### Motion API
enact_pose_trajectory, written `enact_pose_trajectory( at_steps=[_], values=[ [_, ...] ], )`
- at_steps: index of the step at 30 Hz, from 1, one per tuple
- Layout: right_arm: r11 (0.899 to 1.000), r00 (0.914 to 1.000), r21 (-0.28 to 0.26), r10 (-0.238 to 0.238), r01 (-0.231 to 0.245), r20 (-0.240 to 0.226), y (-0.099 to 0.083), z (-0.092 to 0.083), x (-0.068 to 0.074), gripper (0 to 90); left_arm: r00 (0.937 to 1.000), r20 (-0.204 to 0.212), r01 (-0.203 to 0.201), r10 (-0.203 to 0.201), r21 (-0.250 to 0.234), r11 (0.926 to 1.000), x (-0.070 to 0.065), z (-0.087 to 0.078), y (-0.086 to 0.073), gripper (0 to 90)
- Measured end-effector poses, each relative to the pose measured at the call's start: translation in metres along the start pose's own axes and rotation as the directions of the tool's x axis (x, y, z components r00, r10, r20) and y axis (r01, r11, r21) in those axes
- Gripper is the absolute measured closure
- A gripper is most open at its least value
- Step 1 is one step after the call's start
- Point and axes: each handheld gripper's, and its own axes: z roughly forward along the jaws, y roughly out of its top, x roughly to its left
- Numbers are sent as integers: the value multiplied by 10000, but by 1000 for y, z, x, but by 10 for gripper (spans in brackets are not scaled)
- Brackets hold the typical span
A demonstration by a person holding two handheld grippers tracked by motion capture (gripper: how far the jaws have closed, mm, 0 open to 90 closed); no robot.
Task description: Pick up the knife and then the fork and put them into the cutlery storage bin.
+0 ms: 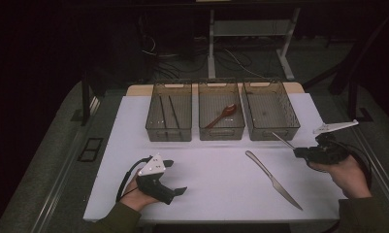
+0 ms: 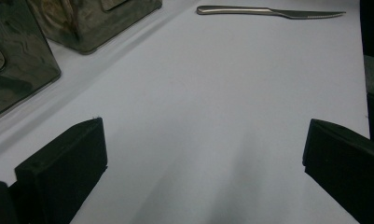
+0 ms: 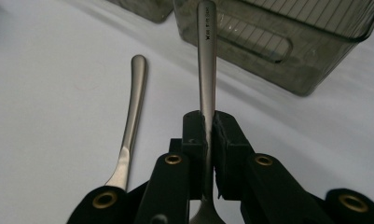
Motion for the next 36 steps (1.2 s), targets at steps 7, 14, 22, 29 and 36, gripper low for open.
enact_pose_trajectory(
  at_steps=[7, 14, 22, 29, 36],
  values=[
    [9989, 9998, -467, 94, -84, 193, 14, -5, -4, 839, 10000, -9, 17, -17, -21, 10000, 2, 0, 0, 0],
    [9973, 9984, -702, 236, -199, 514, 33, 1, -12, 839, 10000, 21, 6, -6, -19, 10000, 1, 0, 0, 0],
    [9954, 9954, -812, 577, -514, 769, 59, 9, -24, 839, 10000, 95, -17, 18, -66, 10000, -1, 2, 1, 0],
    [9949, 9930, -709, 776, -714, 886, 82, 27, -36, 839, 9999, 101, -14, 14, -53, 10000, -1, 1, 1, 0],
    [9969, 9914, -459, 685, -637, 1113, 104, 53, -46, 839, 9999, 139, -23, 24, -88, 10000, -1, 2, 1, 0]
  ],
)
